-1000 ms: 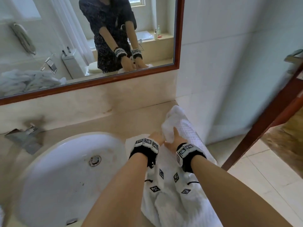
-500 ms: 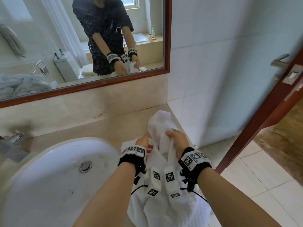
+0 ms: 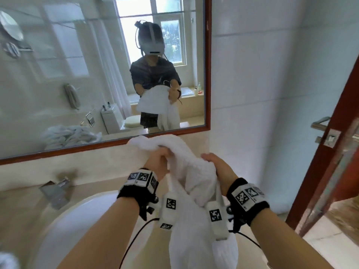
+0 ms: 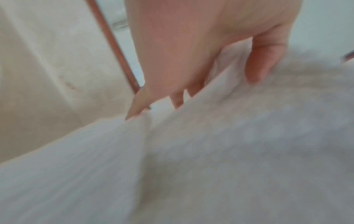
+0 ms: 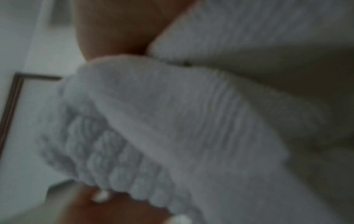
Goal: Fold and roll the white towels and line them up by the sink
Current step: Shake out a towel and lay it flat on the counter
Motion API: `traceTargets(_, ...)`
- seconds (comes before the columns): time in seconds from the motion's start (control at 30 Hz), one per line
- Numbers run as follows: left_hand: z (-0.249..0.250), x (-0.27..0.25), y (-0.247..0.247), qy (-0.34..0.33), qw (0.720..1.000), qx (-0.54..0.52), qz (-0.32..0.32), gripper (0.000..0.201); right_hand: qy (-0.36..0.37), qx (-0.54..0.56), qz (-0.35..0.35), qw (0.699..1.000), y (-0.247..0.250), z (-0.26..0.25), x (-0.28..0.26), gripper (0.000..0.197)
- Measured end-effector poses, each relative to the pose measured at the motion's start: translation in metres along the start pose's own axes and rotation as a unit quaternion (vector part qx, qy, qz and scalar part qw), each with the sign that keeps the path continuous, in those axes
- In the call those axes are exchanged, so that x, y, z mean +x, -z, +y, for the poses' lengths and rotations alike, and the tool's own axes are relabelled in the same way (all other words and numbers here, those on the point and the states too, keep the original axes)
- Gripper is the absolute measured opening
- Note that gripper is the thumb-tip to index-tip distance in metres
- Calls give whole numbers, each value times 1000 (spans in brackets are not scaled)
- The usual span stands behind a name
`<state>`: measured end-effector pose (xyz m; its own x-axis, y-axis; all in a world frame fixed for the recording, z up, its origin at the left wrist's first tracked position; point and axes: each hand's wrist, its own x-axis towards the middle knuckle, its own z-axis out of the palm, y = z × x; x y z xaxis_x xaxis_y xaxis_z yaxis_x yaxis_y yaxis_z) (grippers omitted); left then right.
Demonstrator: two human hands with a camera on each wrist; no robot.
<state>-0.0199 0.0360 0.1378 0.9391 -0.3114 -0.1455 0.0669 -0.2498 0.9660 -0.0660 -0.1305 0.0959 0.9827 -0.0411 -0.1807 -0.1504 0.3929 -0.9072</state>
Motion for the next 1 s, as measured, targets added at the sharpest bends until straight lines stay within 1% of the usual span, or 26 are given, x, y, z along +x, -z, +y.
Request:
traceTargets(0.03,11,-7,3,7,999,-45,17,20,8,-40,15,999,0,1,-1,17)
traceTargets(0.07,22,-12,7,-6,997,-56,44,19,9,-71,21,997,-2,3,-5,16)
traceTargets(0.1,25,-13,10,-35,996,-54,61,21,10,-95,15,995,-7,5,-9,16)
traceTargets(0.13,35,-26,8,-48,994,-85,57,23,9,-122,-3,993,-12,7,-16,16)
traceTargets(0.17,40,-29,7,-41,989,-130,54,27,7,-150,-21,988,-16,10,-21,18)
traceTargets(0.2,46,-38,3,-52,987,-145,53,28,12,-190,-36,981,-20,11,-27,20)
traceTargets(0.27,52,-47,-3,-95,988,-103,71,28,51,-250,-45,966,-26,4,-35,29)
traceTargets(0.3,56,-52,-5,-115,988,-77,74,27,75,-245,-38,966,-28,-3,-37,27)
traceTargets(0.33,60,-59,-7,-129,987,-62,68,26,88,-202,-25,975,-29,-14,-41,18)
traceTargets(0.37,64,-64,-8,-157,985,-34,58,25,99,-139,-14,985,-30,-26,-44,8)
traceTargets(0.4,69,-72,-9,-178,983,-3,42,23,107,-72,-10,992,-30,-39,-47,9)
traceTargets(0.43,73,-78,-9,-194,980,41,28,20,110,-16,-9,994,-30,-51,-49,15)
traceTargets(0.47,79,-84,-12,-209,973,94,22,18,107,8,-13,994,-30,-64,-53,23)
traceTargets(0.5,84,-91,-16,-226,962,153,19,17,92,11,-22,995,-30,-76,-57,32)
traceTargets(0.53,89,-97,-21,-243,947,211,22,16,66,-9,-38,997,-32,-85,-62,39)
traceTargets(0.57,93,-100,-24,-257,931,257,25,20,41,-35,-55,997,-35,-91,-68,39)
traceTargets(0.63,97,-103,-30,-272,915,297,23,27,20,-57,-75,995,-42,-93,-72,21)
traceTargets(0.67,98,-104,-32,-282,910,303,30,28,20,-53,-68,996,-43,-92,-73,20)
traceTargets(0.7,97,-105,-34,-295,905,305,39,27,21,-38,-51,998,-43,-91,-73,22)
traceTargets(0.73,95,-107,-35,-308,899,308,53,27,22,-7,-36,999,-43,-92,-75,24)
traceTargets(0.77,92,-108,-35,-315,892,316,77,26,18,43,-31,998,-41,-93,-76,23)
traceTargets(0.83,83,-111,-30,-311,882,328,133,23,13,158,-35,987,-39,-97,-82,21)
traceTargets(0.87,79,-112,-26,-301,885,320,152,21,27,188,-40,981,-39,-100,-85,22)
traceTargets(0.9,74,-115,-22,-291,892,304,163,19,50,194,-50,978,-41,-103,-89,24)
traceTargets(1.0,64,-128,-8,-260,930,211,152,15,114,132,-97,980,-58,-111,-110,34)
